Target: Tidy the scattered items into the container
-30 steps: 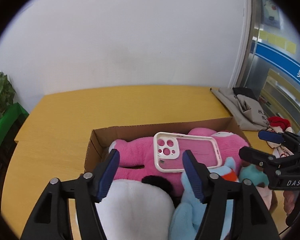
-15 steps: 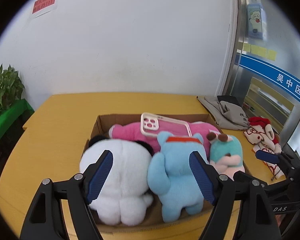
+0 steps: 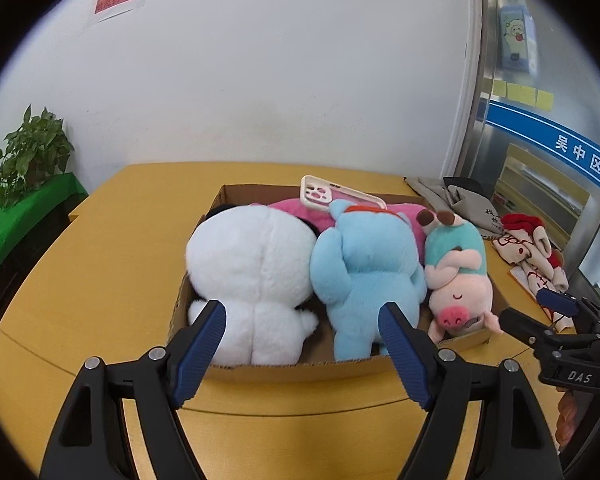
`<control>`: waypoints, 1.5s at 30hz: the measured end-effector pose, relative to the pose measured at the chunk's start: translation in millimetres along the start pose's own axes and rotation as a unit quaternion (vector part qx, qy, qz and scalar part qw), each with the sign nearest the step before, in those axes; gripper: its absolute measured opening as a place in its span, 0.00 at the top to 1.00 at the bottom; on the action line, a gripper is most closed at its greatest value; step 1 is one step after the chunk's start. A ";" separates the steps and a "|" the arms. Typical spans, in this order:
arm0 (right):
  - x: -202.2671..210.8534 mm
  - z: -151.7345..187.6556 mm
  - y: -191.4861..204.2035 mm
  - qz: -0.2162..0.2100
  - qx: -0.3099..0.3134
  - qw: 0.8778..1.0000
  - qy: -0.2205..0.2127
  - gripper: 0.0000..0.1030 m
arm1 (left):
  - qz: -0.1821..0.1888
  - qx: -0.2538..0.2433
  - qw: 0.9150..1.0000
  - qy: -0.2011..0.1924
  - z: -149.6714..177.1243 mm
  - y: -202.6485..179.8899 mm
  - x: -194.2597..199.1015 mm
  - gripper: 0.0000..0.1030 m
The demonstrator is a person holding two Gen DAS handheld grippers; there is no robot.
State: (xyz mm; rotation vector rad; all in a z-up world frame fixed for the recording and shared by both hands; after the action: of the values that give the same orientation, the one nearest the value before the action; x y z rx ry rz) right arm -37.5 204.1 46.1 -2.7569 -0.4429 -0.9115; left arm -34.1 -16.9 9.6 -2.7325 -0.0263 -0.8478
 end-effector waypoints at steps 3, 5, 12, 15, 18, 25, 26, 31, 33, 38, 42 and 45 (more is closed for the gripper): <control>6.7 14.0 3.1 0.002 0.006 1.000 -0.008 0.00 | -0.005 -0.004 1.000 -0.006 16.6 3.6 4.1 0.24; 10.6 23.3 5.7 0.009 0.014 1.000 -0.012 0.00 | -0.006 -0.008 1.000 -0.004 29.3 6.6 5.5 0.24; 24.6 65.6 9.6 0.021 0.005 0.999 -0.038 0.00 | -0.014 -0.005 0.999 0.036 80.1 23.0 -4.9 0.24; 29.8 81.1 7.9 0.032 -0.003 0.998 -0.054 0.00 | -0.018 -0.002 0.999 0.035 96.8 30.0 -2.8 0.24; 30.9 92.5 8.1 0.038 -0.010 0.997 -0.060 0.00 | -0.021 0.000 1.000 0.015 103.8 33.9 1.4 0.24; 20.2 110.7 16.2 0.033 -0.008 0.998 -0.053 0.00 | -0.030 -0.025 0.998 -0.040 95.1 27.3 3.5 0.22; 18.5 111.1 18.8 0.033 -0.001 0.998 -0.054 0.00 | -0.029 -0.024 0.998 -0.042 93.6 27.1 1.3 0.22; 10.8 112.2 26.1 0.033 0.008 0.997 -0.068 0.00 | -0.020 -0.010 0.999 -0.030 97.6 28.1 -16.2 0.22; 7.3 113.7 27.5 0.033 0.008 0.997 -0.071 0.00 | -0.017 -0.007 1.000 -0.016 103.9 28.5 -24.5 0.22; 4.6 115.4 30.5 0.028 0.008 0.997 -0.077 0.00 | -0.010 -0.009 1.000 0.012 113.8 28.8 -35.4 0.22; 2.3 115.6 27.3 0.028 0.004 0.997 -0.074 0.00 | -0.010 0.007 1.000 0.019 114.8 34.5 -36.3 0.22; 0.5 116.4 22.9 0.035 -0.007 0.997 -0.068 0.00 | -0.009 0.009 0.999 0.044 119.4 34.8 -42.4 0.21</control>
State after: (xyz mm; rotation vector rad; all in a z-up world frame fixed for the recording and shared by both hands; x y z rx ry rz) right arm 34.2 215.8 -47.6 -2.8377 -0.3597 -0.7170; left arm 0.2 -15.4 -117.3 -2.6783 -0.0406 -0.9670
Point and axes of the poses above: each gripper's, at about its wrist camera, not at the fingertips, and x roughly against the way its jaws point, y to its left, z to its underside, the point moved 4 cm from there along -x, roughly the way its jaws point, and after that the axes turned 11 degrees about x, right-handed, at the moved point
